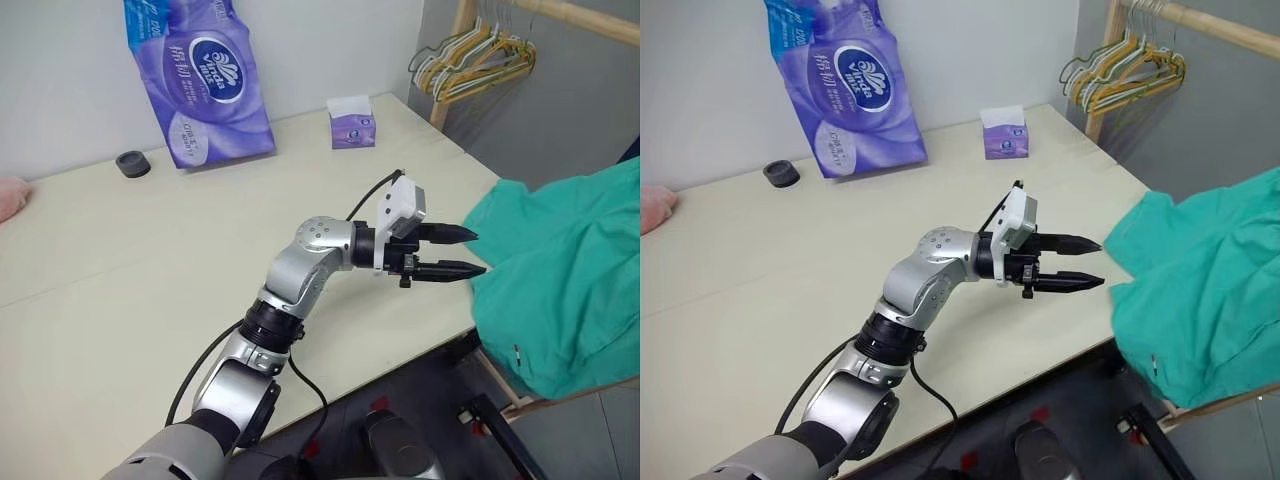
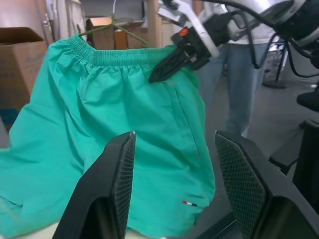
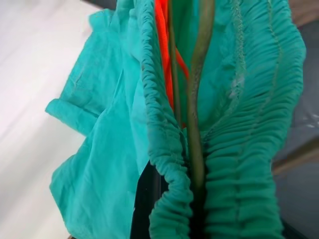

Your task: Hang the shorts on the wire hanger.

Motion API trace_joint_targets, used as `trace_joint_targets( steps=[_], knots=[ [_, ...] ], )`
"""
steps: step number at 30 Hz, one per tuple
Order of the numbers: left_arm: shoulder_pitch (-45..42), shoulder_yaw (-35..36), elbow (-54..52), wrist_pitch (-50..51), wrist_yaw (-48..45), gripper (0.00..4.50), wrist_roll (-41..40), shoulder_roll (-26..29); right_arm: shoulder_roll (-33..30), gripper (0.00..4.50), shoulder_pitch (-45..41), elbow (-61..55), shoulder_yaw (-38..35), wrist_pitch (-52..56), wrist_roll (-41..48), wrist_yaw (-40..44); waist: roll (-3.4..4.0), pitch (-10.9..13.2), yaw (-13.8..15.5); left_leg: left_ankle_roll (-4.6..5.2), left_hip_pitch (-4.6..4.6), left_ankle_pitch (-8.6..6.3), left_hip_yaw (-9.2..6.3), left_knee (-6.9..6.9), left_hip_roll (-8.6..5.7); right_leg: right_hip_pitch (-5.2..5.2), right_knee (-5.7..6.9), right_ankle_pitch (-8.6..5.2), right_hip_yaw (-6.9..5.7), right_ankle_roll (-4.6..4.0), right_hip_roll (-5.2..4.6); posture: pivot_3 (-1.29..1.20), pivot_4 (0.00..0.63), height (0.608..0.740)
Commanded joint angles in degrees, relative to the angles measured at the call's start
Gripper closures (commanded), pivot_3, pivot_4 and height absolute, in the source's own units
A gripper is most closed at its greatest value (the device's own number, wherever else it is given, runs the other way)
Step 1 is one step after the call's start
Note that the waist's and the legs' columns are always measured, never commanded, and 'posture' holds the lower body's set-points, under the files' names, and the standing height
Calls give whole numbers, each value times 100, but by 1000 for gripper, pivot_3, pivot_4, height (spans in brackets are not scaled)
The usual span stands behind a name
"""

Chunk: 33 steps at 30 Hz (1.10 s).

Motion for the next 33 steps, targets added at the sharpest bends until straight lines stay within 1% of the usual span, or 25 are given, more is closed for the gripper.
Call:
trace_joint_targets(
  steps=[1,7,10,14,18,21,23,25,29,33],
  knots=[
    [-316,-34,62,-272,82,1831,27,-204,-417,4500,-338,343,-178,-70,-165,81,-5,24,-17,6,0,-4,12,1,0,0,-5,2,3,6,0,-517,179,740],
    [-591,-32,336,-489,184,1831,51,-451,-851,4500,-854,1112,2,243,-1226,681,-14,48,-5,26,3,-16,55,-4,1,-13,-11,-2,60,21,1,-510,181,740],
    [-706,-38,465,-623,196,1831,82,-545,-1126,4500,-1189,1595,198,391,-1909,1195,-8,59,-5,40,3,-25,82,-5,-1,-21,-13,-3,89,37,0,-510,182,740],
    [-884,-25,679,-783,217,1831,114,-684,-1532,4500,-1800,2440,797,498,-2783,2040,-7,66,-14,55,9,-34,110,-4,-3,-23,-18,-1,120,52,-3,-506,183,740],
    [-1051,-74,868,-995,122,1831,161,-790,-1804,4500,-2521,3369,1651,739,-3491,2915,-5,79,-44,60,12,-38,120,-5,-3,-23,-23,1,131,56,-5,-496,186,740],
    [-1217,-79,1042,-1117,39,1831,151,-888,-1832,4500,-2901,3829,2061,1122,-3943,3440,-2,87,-66,60,13,-38,120,-6,-2,-24,-22,1,132,56,-6,-483,187,740],
    [-1357,-52,1198,-1198,-4,1831,138,-983,-1831,4500,-3097,3997,2210,1302,-4249,3719,14,99,-61,61,12,-39,121,-6,-3,-24,-22,0,132,57,-9,-468,186,740],
    [-1489,-24,1353,-1334,-65,1831,132,-1068,-1817,4500,-3293,4088,2302,1422,-4530,3933,28,106,-64,65,12,-42,125,-5,-9,-24,-22,-1,135,63,-15,-466,187,740],
    [-1697,65,1640,-1584,-90,1831,141,-1154,-1728,4500,-3671,4104,2371,1589,-5059,4227,32,112,-81,66,15,-43,125,-6,-7,-25,-19,-2,136,65,-15,-468,182,740],
    [-1830,62,1871,-1866,-73,1831,211,-1184,-1630,4500,-3967,4012,2447,1612,-5545,4514,33,113,-115,66,16,-43,126,-4,-8,-25,-15,-1,138,66,-37,-470,175,740]
  ],
)
